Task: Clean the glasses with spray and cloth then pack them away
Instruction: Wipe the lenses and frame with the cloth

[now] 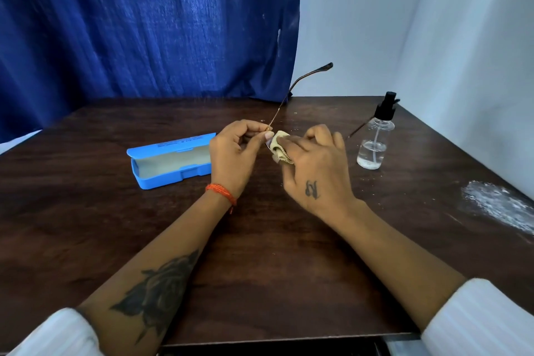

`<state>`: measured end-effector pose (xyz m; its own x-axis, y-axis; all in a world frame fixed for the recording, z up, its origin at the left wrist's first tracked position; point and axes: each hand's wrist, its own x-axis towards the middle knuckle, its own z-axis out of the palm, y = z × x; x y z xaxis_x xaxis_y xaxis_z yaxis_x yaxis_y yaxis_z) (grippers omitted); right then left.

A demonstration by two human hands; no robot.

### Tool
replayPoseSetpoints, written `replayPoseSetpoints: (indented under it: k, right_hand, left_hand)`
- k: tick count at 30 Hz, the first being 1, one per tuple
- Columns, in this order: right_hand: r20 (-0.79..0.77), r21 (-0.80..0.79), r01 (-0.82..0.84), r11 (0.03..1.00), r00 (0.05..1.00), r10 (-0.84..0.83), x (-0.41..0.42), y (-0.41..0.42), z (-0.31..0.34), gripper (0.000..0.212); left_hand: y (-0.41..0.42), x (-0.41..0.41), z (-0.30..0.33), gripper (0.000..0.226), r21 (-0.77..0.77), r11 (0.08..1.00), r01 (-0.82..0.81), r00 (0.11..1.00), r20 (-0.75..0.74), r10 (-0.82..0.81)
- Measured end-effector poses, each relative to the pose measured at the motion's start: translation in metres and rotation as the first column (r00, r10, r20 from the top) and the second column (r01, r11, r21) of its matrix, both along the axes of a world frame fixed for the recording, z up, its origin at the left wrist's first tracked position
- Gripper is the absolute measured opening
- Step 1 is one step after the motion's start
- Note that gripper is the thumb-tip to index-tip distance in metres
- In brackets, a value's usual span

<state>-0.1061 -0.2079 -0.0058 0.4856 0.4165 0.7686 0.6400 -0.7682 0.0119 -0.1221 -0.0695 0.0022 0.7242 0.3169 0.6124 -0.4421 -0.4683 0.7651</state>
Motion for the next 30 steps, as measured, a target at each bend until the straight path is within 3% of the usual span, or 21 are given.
replayPoseSetpoints:
  k: [4, 8, 13, 17, 20, 25, 30]
  right_hand:
    - [-0.134, 0.159, -0.172, 0.972, 0.972, 0.194, 0.002, 0.004, -0.003, 0.035]
    - [-0.121, 0.324, -0.288, 0.901, 0.932, 0.341, 0.004, 0.000, -0.003, 0.043]
    - [-0.040, 0.281, -0.293, 0.914, 0.948, 0.316, 0.005, -0.007, 0.001, 0.038]
    - [0.028, 0.073, -0.135, 0.988, 0.991, 0.134, 0.001, -0.007, 0.003, 0.029]
    - [-0.011, -0.011, -0.070, 0.997, 0.997, 0.070, -0.001, -0.004, 0.003, 0.038]
    - [-0.030, 0.049, -0.131, 0.990, 0.991, 0.133, -0.001, -0.005, 0.003, 0.036]
    - [-0.028, 0.236, -0.288, 0.928, 0.953, 0.303, 0.000, -0.009, 0.003, 0.032]
  left_hand:
    - [-0.002, 0.000, -0.002, 0.010, 0.015, 1.000, -0.017, 1.000, 0.009, 0.017]
    - [-0.003, -0.001, -0.001, 0.012, -0.062, 0.998, -0.026, 1.000, -0.005, 0.026]
    - [-0.002, -0.001, 0.001, 0.015, -0.088, 0.996, -0.033, 0.999, -0.015, 0.032]
    - [0.001, -0.001, 0.001, 0.009, -0.018, 0.999, -0.034, 0.999, 0.010, 0.035]
    - [0.001, 0.000, 0.000, 0.010, 0.012, 0.999, -0.044, 0.999, 0.020, 0.043]
    - [0.002, 0.002, -0.002, 0.012, 0.031, 0.995, -0.097, 0.994, 0.045, 0.095]
    - [0.003, 0.003, -0.002, 0.009, 0.023, 0.991, -0.130, 0.991, 0.046, 0.129]
